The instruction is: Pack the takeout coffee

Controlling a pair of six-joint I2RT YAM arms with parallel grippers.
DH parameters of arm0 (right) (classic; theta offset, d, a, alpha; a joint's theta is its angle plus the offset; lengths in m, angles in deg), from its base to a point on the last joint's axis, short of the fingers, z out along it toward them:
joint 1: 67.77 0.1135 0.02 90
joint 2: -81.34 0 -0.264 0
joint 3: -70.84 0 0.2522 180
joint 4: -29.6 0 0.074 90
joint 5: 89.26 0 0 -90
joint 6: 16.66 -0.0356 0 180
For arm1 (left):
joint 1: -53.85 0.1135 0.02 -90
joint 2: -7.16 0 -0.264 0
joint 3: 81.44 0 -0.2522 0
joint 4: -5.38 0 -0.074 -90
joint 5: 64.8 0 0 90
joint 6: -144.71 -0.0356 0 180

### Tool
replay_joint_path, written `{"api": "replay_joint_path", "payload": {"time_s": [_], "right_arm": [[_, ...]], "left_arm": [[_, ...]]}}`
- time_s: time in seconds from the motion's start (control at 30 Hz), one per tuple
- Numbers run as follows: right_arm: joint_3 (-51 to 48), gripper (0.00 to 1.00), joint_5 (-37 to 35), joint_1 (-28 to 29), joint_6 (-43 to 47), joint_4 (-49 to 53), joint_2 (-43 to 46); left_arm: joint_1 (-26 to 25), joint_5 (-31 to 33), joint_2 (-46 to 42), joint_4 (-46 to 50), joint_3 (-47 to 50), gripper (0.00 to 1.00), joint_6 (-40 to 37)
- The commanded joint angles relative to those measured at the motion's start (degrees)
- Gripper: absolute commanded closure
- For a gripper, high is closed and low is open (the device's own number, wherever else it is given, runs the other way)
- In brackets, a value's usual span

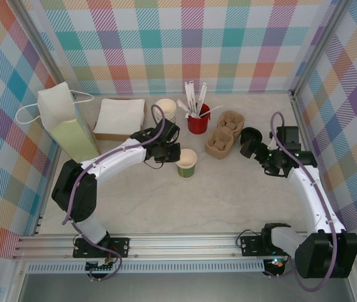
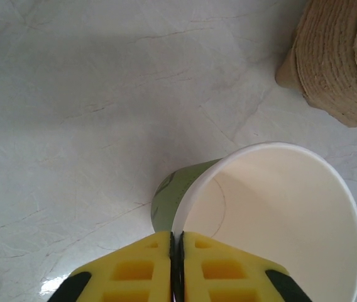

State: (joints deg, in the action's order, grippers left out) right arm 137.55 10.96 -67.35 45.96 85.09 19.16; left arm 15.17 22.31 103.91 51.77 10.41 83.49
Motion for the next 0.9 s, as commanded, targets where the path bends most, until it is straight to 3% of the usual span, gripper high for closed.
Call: {"api": "replay_joint_path", "payload": {"time_s": [0.0,0.33,0.53,0.87], "right_arm": [[1.2,0.00,-1.5,-0.2,2.7,1.5,-0.1],[4.6,0.00,-3.1,-0.2,13.4,4.6,-3.0],[9.7,0.00,0.5,-0.2,25.3,7.3,-9.4],[21.8,0.20,0.1,-0.2,34.9,8.5,-26.1]], "left_arm": [[-0.8,0.8,0.4,-0.4,0.6,0.85,-0.3],[-0.9,5.0,-4.5,3.1,-0.9,0.58,-1.5],[-0.8,13.2,-11.0,5.1,-0.3,0.39,-1.9],[-0.4,22.1,-21.5,5.3,4.9,0.18,-2.9]]}}
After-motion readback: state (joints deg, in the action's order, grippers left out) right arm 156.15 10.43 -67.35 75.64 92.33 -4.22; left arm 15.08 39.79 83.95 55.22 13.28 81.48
